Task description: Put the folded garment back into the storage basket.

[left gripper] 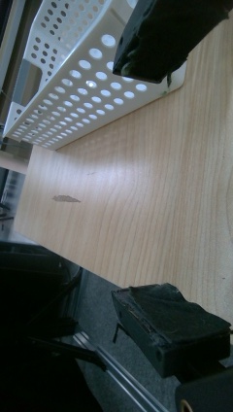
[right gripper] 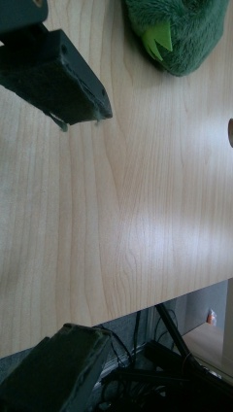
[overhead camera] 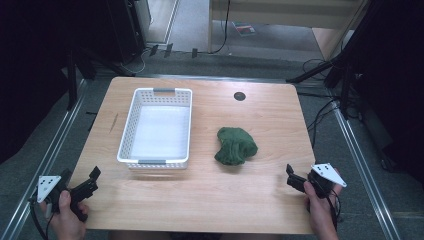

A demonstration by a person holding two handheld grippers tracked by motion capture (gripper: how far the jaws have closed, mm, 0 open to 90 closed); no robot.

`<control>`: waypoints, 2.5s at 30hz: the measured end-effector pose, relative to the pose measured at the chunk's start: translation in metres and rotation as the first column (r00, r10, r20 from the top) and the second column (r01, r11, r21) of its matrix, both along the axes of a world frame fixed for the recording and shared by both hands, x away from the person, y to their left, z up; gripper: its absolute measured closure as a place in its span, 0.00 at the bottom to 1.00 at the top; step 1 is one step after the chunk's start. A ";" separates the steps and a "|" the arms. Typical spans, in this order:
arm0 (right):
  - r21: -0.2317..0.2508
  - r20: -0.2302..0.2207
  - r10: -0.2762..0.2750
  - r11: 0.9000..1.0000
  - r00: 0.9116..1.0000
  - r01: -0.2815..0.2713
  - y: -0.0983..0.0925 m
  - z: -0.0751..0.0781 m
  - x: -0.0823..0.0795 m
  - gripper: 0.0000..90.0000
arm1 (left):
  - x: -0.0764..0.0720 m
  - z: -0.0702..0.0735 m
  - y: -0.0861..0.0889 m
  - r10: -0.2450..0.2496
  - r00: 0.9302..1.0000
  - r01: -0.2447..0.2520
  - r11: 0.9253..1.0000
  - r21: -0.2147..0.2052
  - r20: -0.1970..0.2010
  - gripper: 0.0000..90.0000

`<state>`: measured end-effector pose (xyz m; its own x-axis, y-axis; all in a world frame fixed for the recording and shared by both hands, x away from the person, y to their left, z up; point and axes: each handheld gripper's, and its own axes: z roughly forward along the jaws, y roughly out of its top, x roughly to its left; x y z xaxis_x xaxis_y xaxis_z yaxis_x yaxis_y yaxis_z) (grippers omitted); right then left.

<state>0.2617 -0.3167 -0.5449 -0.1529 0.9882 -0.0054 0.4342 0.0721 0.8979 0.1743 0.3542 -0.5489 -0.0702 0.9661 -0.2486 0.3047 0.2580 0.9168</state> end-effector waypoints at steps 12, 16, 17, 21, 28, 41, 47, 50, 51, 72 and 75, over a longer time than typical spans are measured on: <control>-0.003 -0.001 -0.003 1.000 1.000 0.003 0.000 0.000 0.000 0.02 | -0.003 0.038 -0.019 -0.031 0.999 0.030 0.999 0.036 0.027 0.02; 0.000 0.000 -0.002 1.000 1.000 0.002 0.000 0.000 0.000 0.02 | -0.004 0.050 -0.028 -0.062 0.998 0.060 0.996 0.066 0.030 0.02; -0.001 -0.002 -0.003 1.000 1.000 0.003 0.000 0.000 0.000 0.02 | -0.004 0.054 -0.030 -0.072 0.997 0.070 0.995 0.065 0.033 0.02; -0.002 -0.002 -0.003 1.000 1.000 0.003 0.000 0.000 0.000 0.02 | -0.005 0.066 -0.039 -0.098 0.994 0.096 0.994 0.054 0.048 0.02; -0.001 0.000 0.001 1.000 1.000 -0.001 0.000 0.000 0.000 0.02 | 0.000 0.080 -0.065 -0.166 0.985 0.163 0.985 0.051 0.056 0.02; 0.000 0.000 0.001 1.000 1.000 -0.001 0.000 0.000 0.000 0.02 | 0.038 0.095 -0.120 -0.277 0.960 0.276 0.960 0.042 0.025 0.02; 0.000 0.000 0.004 1.000 1.000 -0.004 0.000 0.000 0.000 0.02 | 0.054 0.095 -0.144 -0.324 0.946 0.323 0.946 0.038 0.014 0.02; 0.001 0.002 0.007 1.000 1.000 -0.007 0.000 0.000 0.000 0.02 | 0.060 0.095 -0.152 -0.330 0.944 0.330 0.944 0.024 0.003 0.02; 0.001 0.001 0.007 1.000 1.000 -0.007 0.000 0.000 0.000 0.02 | 0.062 0.095 -0.155 -0.331 0.944 0.331 0.943 0.021 0.000 0.02; -0.001 0.008 0.030 1.000 1.000 -0.030 0.000 0.000 0.000 0.01 | 0.094 0.103 -0.210 -0.411 0.910 0.412 0.911 0.020 -0.049 0.02; 0.001 0.009 0.031 1.000 0.999 -0.031 -0.001 0.000 0.000 0.01 | 0.099 0.104 -0.218 -0.422 0.905 0.424 0.906 0.019 -0.056 0.02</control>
<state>0.2614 -0.3173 -0.5450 -0.1837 0.9830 -0.0059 0.4239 0.0846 0.9018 0.2729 0.1358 -0.4446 0.3352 0.9146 -0.2261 0.4244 0.0677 0.9029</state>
